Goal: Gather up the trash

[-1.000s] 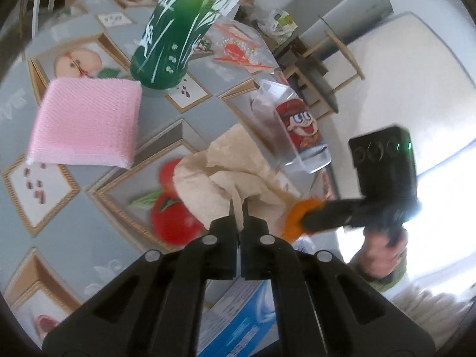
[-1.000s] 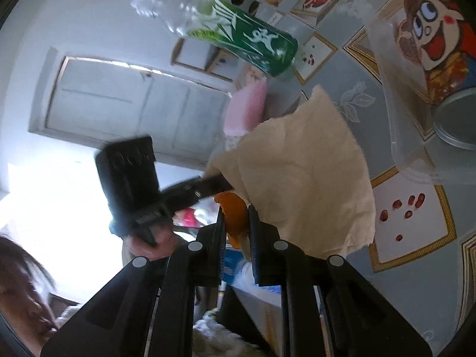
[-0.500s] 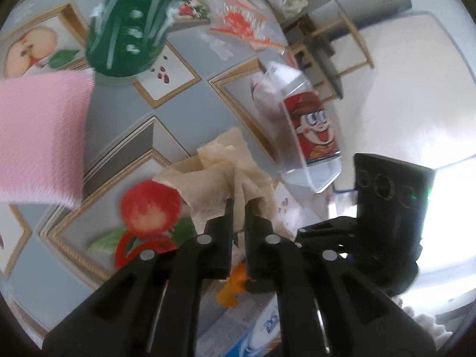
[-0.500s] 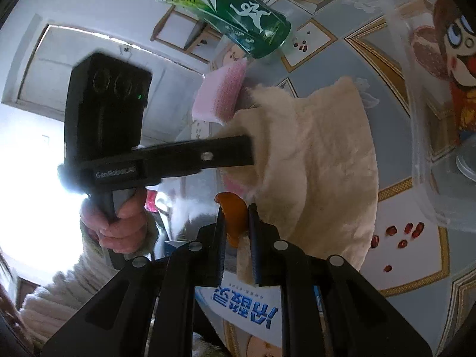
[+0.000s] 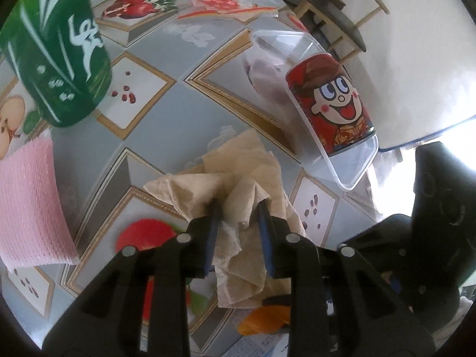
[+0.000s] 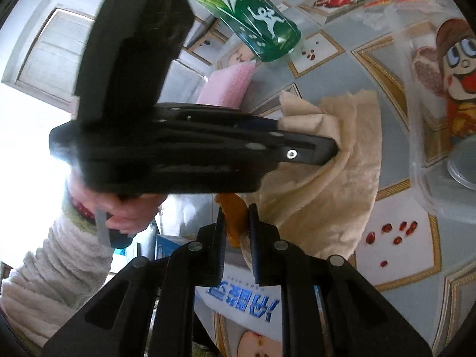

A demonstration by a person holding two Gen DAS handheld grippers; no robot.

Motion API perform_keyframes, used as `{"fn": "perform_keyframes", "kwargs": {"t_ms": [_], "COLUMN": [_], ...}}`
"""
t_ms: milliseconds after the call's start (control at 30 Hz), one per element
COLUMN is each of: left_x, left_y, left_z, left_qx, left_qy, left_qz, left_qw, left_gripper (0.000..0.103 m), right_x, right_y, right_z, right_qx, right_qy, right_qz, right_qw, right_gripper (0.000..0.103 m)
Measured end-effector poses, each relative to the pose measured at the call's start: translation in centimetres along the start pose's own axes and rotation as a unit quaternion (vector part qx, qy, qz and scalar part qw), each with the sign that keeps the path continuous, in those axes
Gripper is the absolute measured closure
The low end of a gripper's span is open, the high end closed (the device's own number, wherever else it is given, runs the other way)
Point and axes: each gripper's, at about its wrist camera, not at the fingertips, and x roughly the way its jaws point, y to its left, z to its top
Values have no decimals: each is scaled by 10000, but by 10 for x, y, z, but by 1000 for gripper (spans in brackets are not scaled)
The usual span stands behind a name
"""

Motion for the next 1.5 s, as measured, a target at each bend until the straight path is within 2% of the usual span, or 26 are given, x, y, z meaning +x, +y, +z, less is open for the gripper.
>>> {"fn": "perform_keyframes", "kwargs": {"t_ms": [200, 367, 533, 567, 633, 667, 700, 800, 933, 1033, 1100, 1133, 1200, 1300, 1400, 1500], "left_x": [-2, -4, 0, 1, 2, 4, 8, 16, 27, 26, 21, 19, 16, 11, 3, -11], "left_y": [0, 3, -16, -20, -29, -32, -38, -54, -73, -76, -73, -73, -70, -64, -55, -56], "left_z": [0, -7, -9, -9, -9, -8, -9, -12, -17, -17, -14, -13, -11, -10, -8, -10], "left_qx": [-22, -63, 357, 414, 551, 591, 670, 986, 1429, 1339, 1256, 1212, 1124, 984, 806, 750], "left_qy": [-48, -69, -69, -57, 33, 78, 152, 252, 312, 370, 303, 271, 230, 178, 110, -125], "left_qz": [12, 21, 459, 507, 569, 630, 796, 1213, 1783, 1748, 1771, 1789, 1831, 1824, 1741, 1778], "left_qw": [10000, 10000, 9983, 9978, 9969, 9962, 9945, 9874, 9731, 9748, 9757, 9760, 9764, 9781, 9814, 9811], "left_gripper": [79, 79, 77, 73, 56, 43, 38, 32, 29, 34, 49, 52, 70, 84, 96, 97], "right_x": [-22, -56, -99, -104, -113, -118, -124, -131, -141, -146, -150, -152, -154, -158, -164, -172], "right_y": [1, -3, -4, -6, -14, -17, -22, -34, -45, -50, -53, -54, -55, -56, -57, -60], "right_z": [-18, -40, -66, -70, -75, -78, -83, -89, -97, -103, -107, -109, -112, -118, -123, -130], "right_qx": [104, 196, 317, 358, 503, 568, 643, 799, 935, 1022, 1067, 1080, 1095, 1104, 1127, 1159], "right_qy": [-233, -549, -1050, -1131, -1319, -1390, -1476, -1693, -1897, -1980, -2030, -2056, -2109, -2196, -2287, -2394], "right_qz": [164, 278, 372, 391, 433, 454, 483, 533, 575, 602, 619, 629, 642, 657, 671, 674], "right_qw": [9995, 9979, 9933, 9922, 9890, 9876, 9858, 9809, 9757, 9730, 9714, 9706, 9692, 9671, 9646, 9616], "right_gripper": [88, 88, 88, 88, 88, 88, 88, 88, 88, 88, 88, 88, 88, 88, 88, 88]}}
